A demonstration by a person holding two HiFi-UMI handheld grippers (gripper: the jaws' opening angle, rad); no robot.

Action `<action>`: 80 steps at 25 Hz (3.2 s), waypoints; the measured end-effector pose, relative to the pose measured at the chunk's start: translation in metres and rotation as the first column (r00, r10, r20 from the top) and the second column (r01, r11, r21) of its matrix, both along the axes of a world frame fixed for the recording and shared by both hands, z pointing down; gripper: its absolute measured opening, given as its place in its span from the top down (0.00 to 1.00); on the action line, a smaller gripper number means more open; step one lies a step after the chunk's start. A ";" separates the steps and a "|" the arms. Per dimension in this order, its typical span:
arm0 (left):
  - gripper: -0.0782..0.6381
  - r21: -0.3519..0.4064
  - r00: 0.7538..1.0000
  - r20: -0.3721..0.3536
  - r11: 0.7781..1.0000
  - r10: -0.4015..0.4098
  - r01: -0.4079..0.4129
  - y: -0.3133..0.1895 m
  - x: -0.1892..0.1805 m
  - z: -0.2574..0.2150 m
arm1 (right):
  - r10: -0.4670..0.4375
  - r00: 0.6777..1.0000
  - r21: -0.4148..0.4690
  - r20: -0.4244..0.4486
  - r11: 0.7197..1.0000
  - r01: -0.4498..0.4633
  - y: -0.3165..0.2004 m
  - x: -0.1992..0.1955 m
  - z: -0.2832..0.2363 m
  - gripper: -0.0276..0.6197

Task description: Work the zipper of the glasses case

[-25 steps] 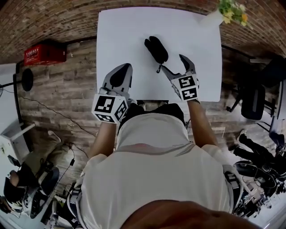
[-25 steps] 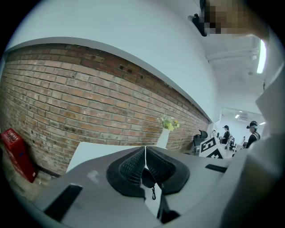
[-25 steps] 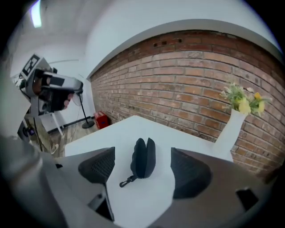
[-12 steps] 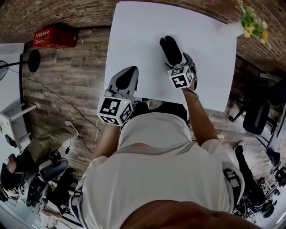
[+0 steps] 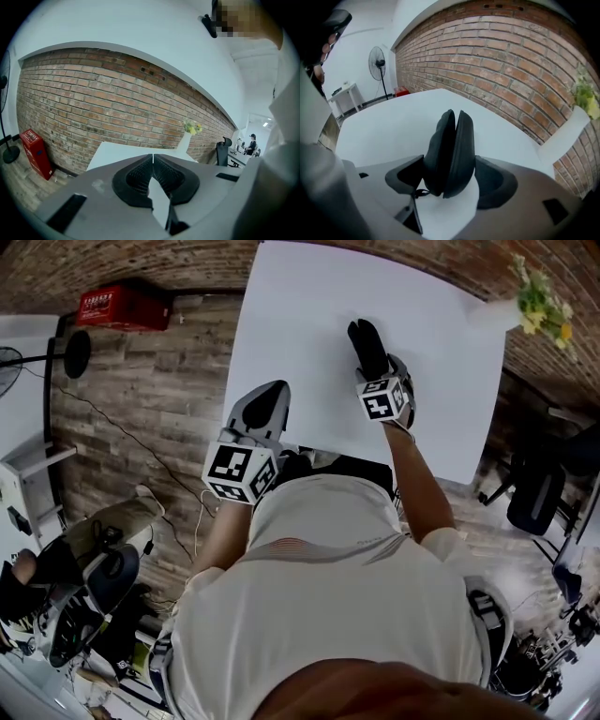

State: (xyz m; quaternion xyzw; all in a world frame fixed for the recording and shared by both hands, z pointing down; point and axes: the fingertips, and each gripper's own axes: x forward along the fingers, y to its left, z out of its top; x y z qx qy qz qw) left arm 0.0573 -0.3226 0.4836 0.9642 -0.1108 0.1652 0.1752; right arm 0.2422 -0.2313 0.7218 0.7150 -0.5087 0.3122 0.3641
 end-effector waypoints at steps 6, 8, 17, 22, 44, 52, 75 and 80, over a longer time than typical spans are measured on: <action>0.87 0.006 0.999 -0.018 0.999 0.037 -0.037 0.005 0.013 -0.007 | 0.036 0.999 0.110 0.033 0.993 -0.040 0.004 0.005 -0.030 0.45; 0.87 0.012 0.998 -0.028 0.998 0.055 -0.054 0.008 0.018 -0.011 | 0.055 0.997 0.162 0.058 0.985 -0.064 0.007 0.007 -0.051 0.45; 0.87 -0.029 0.987 -0.076 0.989 0.143 -0.146 0.025 0.055 -0.030 | 0.043 0.958 0.479 0.284 0.859 -0.181 0.026 0.015 -0.167 0.45; 0.87 -0.166 0.960 -0.154 0.952 0.233 -0.258 0.025 0.082 -0.043 | -0.155 0.887 0.691 0.435 0.689 -0.219 0.027 0.001 -0.241 0.45; 0.44 -0.240 0.538 -0.549 0.496 0.640 -0.835 0.178 0.093 -0.138 | -0.831 0.314 0.879 0.458 0.476 -0.022 0.095 -0.120 -0.351 0.45; 0.51 -0.272 0.607 -0.551 0.564 0.573 -0.780 0.167 0.104 -0.131 | -0.794 0.388 0.857 0.468 0.515 0.020 0.088 -0.115 -0.342 0.44; 0.51 -0.330 0.833 -0.535 0.873 0.142 -0.360 0.082 0.123 -0.150 | -0.437 0.895 0.767 0.090 0.604 0.218 0.082 -0.096 -0.334 0.74; 0.51 -0.341 0.837 -0.532 0.873 0.127 -0.349 0.085 0.123 -0.147 | -0.353 0.932 0.723 0.081 0.664 0.189 0.074 -0.096 -0.314 0.76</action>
